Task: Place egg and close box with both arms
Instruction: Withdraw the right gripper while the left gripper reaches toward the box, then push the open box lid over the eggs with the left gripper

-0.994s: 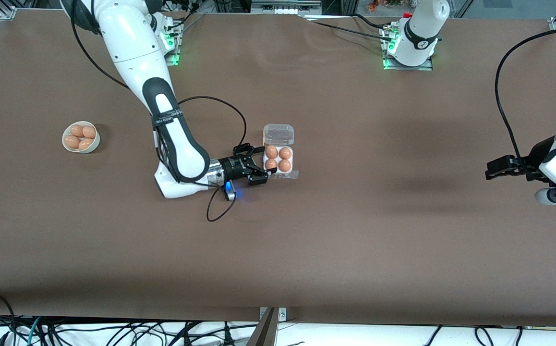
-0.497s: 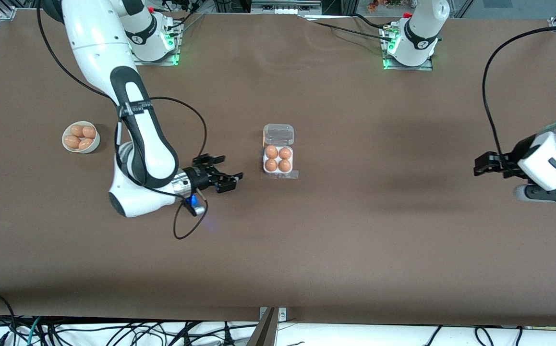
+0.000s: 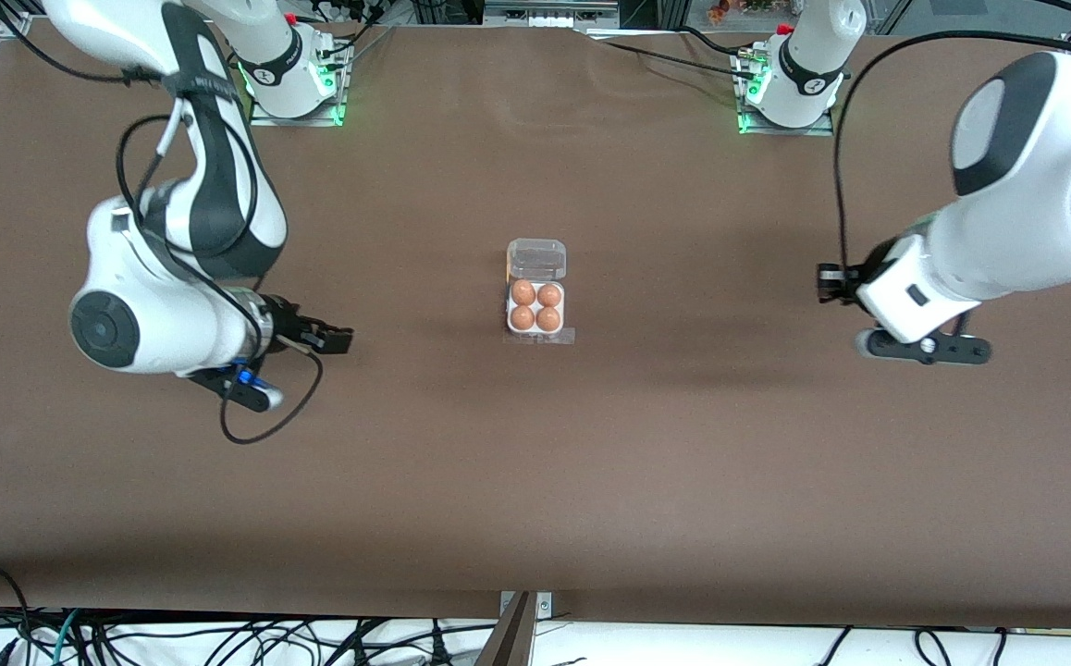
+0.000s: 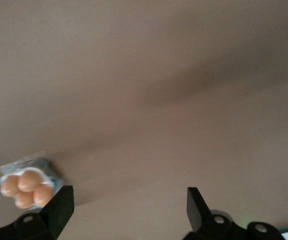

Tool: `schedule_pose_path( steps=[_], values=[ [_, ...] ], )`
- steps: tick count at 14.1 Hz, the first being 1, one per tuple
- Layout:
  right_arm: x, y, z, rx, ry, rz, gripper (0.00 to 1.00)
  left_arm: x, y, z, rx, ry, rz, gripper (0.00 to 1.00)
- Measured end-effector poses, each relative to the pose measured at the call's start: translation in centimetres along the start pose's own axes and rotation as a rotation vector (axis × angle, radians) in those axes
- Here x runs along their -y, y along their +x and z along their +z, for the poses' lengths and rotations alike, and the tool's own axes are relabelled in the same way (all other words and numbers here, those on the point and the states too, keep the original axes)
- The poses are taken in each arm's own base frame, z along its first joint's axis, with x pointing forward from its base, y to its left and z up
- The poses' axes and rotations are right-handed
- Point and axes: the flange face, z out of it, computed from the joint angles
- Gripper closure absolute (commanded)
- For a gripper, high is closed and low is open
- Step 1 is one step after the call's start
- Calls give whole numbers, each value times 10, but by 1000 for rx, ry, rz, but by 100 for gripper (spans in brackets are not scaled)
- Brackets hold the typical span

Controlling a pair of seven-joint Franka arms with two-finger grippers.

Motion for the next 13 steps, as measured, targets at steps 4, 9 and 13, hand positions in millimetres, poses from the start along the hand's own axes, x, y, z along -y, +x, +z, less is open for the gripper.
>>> schedule_pose_path(
  steps=[4,9,13],
  values=[
    [-24,-20,-59,-156,-100,-32,0,-71,-19,26,84,27,-61,94],
    [-106,-66,-151,-297,-150,-195,0,-137,-36,74,241,0,-83,100],
    [-174,-106,-198,-360,-139,-310,0,-174,-43,116,362,-8,-121,100]
  ],
)
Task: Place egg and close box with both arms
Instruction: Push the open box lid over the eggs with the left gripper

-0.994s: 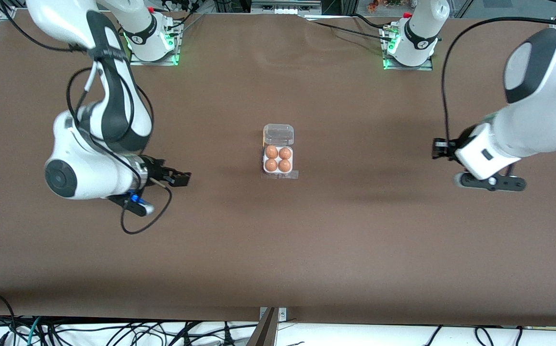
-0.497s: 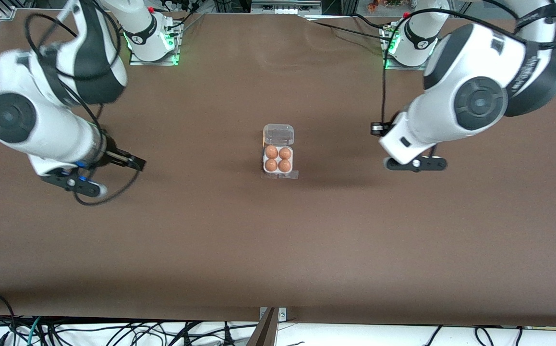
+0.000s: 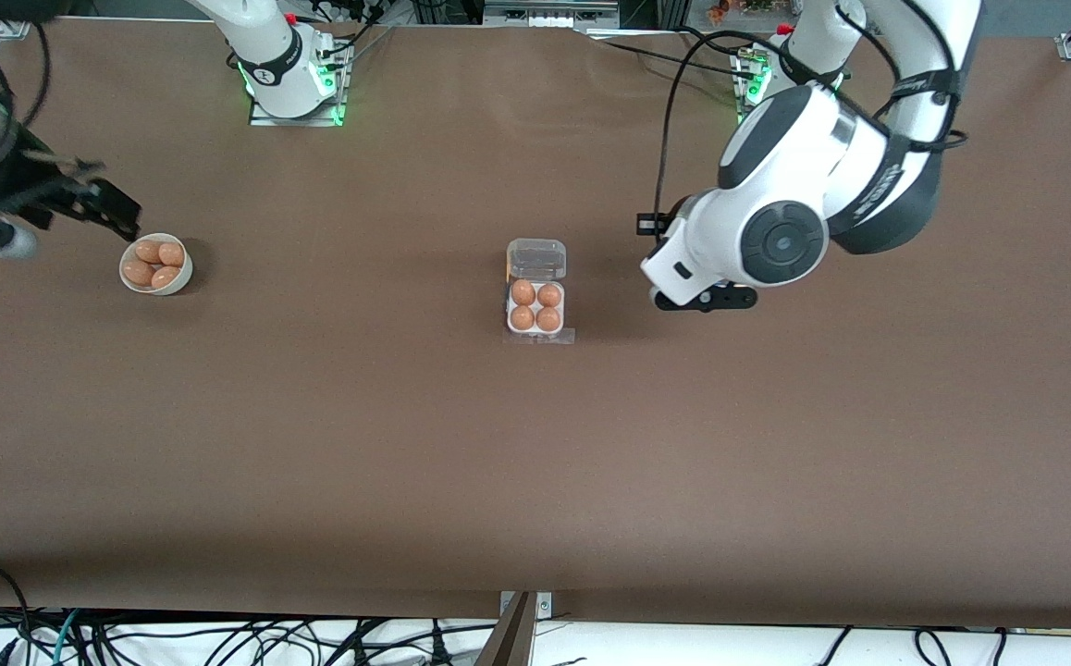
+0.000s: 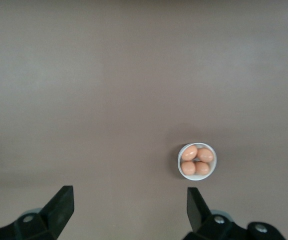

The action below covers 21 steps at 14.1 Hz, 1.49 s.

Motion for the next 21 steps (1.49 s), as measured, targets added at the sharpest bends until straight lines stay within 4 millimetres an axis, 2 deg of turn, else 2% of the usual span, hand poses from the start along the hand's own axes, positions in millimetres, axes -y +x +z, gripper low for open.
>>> schedule_pose_path(
  steps=[2,5,8,10,15,21],
  values=[
    [-7,-9,-8,-13,3,-11,0,-21,1,24,42,14,-38,100],
    [-18,-10,8,10,5,9,0,-52,-2,59,113,23,-78,100],
    [-34,-10,15,10,11,23,0,-72,1,87,189,13,-119,100],
    [-34,-11,11,3,12,18,0,-80,7,105,221,19,-130,100],
    [-31,-12,10,2,42,17,0,-95,27,137,259,-34,-148,100],
    [-30,-12,13,10,71,21,0,-132,26,168,228,-83,-142,100]
  ],
)
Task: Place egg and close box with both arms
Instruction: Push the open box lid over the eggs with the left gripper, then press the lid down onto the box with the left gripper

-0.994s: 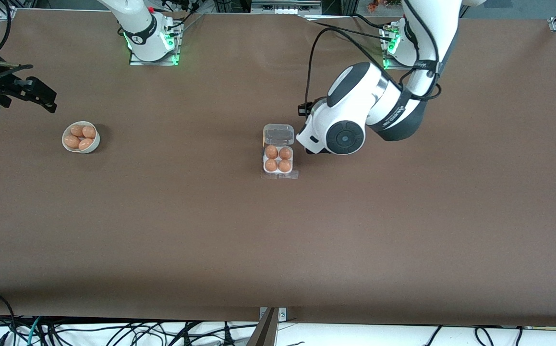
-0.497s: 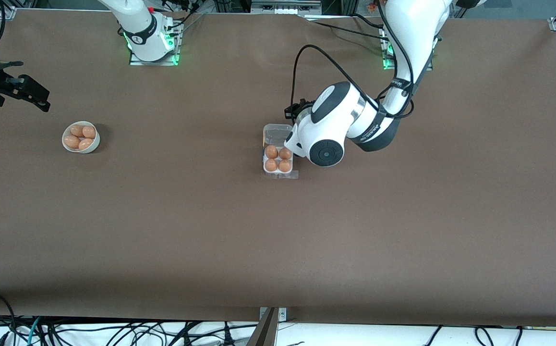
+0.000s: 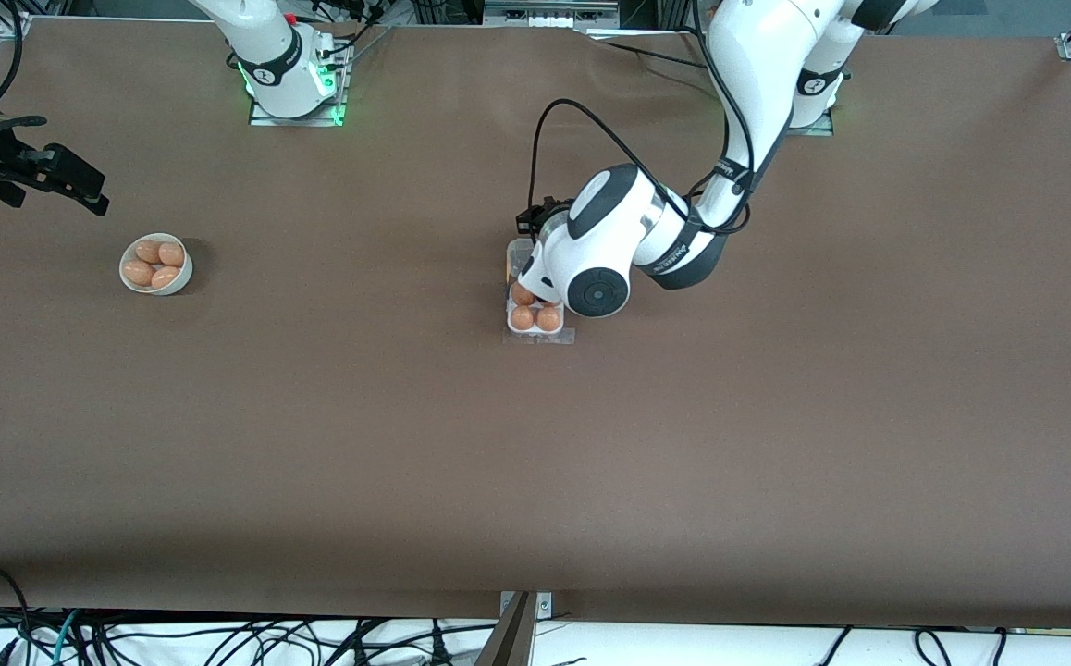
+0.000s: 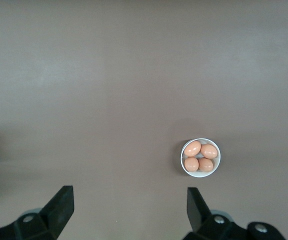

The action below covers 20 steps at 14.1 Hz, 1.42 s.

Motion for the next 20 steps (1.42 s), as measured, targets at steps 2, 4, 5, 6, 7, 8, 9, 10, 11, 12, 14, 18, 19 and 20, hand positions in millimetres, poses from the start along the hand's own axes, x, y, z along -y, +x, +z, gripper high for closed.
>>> schedule_pose_path(
  steps=[2,4,5,6,7,8,9,10,11,12,14,18,19,20],
  values=[
    [1,0,2,4,5,-1,0,-10,-2,12,-15,0,9,100],
    [2,1,5,11,6,-3,0,-20,-1,28,-26,3,14,100],
    [3,2,8,15,6,-4,0,-23,0,34,-29,6,16,100],
    [4,3,9,18,5,-5,0,-25,1,40,-30,9,16,100],
    [4,3,10,20,5,-5,0,-27,2,46,-30,13,16,100],
    [4,3,10,18,5,-5,0,-29,3,51,-29,18,15,100],
    [5,3,10,15,6,-6,0,-29,5,54,-27,21,13,100],
    [6,4,10,12,6,-7,0,-29,7,55,-27,22,10,100],
    [7,4,9,10,7,-9,0,-28,9,55,-28,22,7,100],
    [8,4,9,10,7,-11,0,-27,11,54,-30,21,4,100],
    [9,4,9,9,7,-13,0,-24,15,50,-38,17,-6,100],
    [9,4,9,9,7,-13,0,-22,23,42,-67,-9,-17,100],
    [9,4,9,8,7,-13,0,-23,24,41,-75,-17,-17,100],
    [9,4,9,8,7,-13,0,-23,24,40,-80,-21,-17,100]
  ],
)
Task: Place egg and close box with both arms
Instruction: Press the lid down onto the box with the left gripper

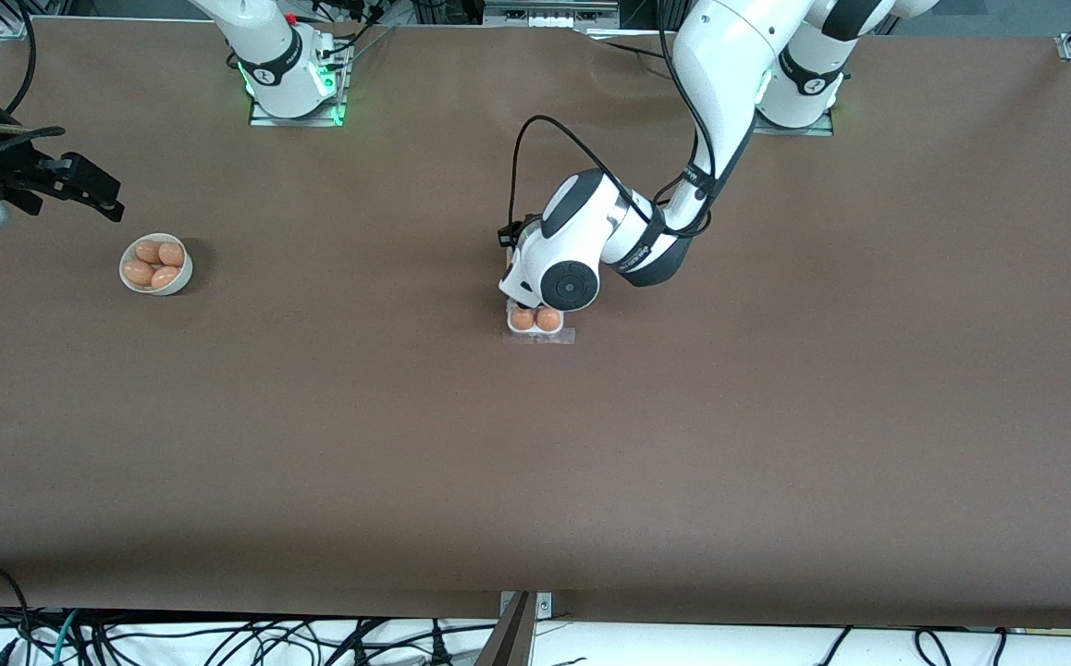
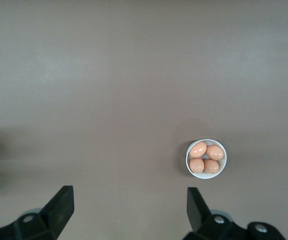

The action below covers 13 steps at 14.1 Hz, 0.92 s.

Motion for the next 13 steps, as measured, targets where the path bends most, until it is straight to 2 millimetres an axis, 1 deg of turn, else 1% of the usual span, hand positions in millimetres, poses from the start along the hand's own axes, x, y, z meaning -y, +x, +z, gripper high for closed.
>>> schedule_pose_path(
  steps=[4,9,13],
  values=[
    [0,0,0,-1,0,0,0,1,4,-7,-21,-11,-3,100],
    [0,0,0,-1,0,0,0,-1,6,-33,-69,-41,2,100],
    [0,0,0,-2,0,0,0,-1,13,-42,-138,-50,5,100]
  ],
)
